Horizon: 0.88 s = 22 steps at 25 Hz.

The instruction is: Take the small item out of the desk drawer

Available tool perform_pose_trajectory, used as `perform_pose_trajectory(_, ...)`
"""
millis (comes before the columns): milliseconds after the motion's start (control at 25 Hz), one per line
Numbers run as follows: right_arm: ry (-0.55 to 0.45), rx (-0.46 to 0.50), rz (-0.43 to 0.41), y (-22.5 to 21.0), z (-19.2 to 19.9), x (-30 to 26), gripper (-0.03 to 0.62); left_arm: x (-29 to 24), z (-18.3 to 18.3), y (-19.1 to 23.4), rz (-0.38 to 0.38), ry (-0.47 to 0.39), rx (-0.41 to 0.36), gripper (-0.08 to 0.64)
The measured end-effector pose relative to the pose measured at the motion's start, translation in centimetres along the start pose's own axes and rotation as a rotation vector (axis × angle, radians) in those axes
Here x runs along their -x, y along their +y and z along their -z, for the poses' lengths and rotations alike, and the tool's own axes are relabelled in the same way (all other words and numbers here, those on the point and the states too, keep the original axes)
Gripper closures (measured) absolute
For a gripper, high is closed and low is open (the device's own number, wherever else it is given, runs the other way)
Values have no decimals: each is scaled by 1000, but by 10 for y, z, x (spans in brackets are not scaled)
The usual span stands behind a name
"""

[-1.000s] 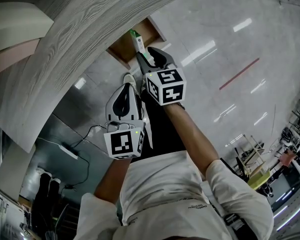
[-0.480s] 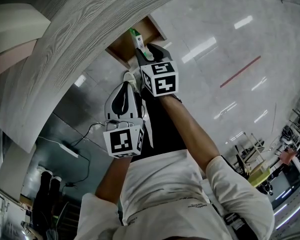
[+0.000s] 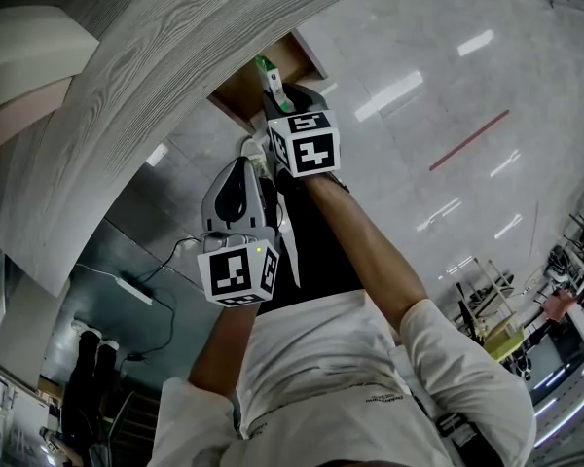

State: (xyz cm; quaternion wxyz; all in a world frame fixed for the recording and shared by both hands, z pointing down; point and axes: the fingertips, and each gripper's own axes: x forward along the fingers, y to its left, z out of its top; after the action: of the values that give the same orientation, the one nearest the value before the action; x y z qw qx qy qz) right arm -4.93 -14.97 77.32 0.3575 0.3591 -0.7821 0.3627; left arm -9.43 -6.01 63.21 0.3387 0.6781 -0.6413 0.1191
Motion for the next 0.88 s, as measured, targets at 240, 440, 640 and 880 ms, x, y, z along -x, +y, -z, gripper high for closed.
perform_pose_trajectory(240, 33, 29, 31, -2, 5, -6, 457, -2, 4, -4, 10, 6, 9, 545)
perform_pose_trajectory(440, 53, 32, 42, -5, 5, -5, 477, -1, 4, -8, 15, 6, 0, 545)
perform_pose_trajectory(640, 28, 61, 46, -2, 5, -5, 472, 3, 4, -4, 13, 3, -14, 545)
perform_pose_trajectory(880, -10, 41, 39, -2, 2, 6, 472, 8, 4, -8, 23, 1, -28, 545)
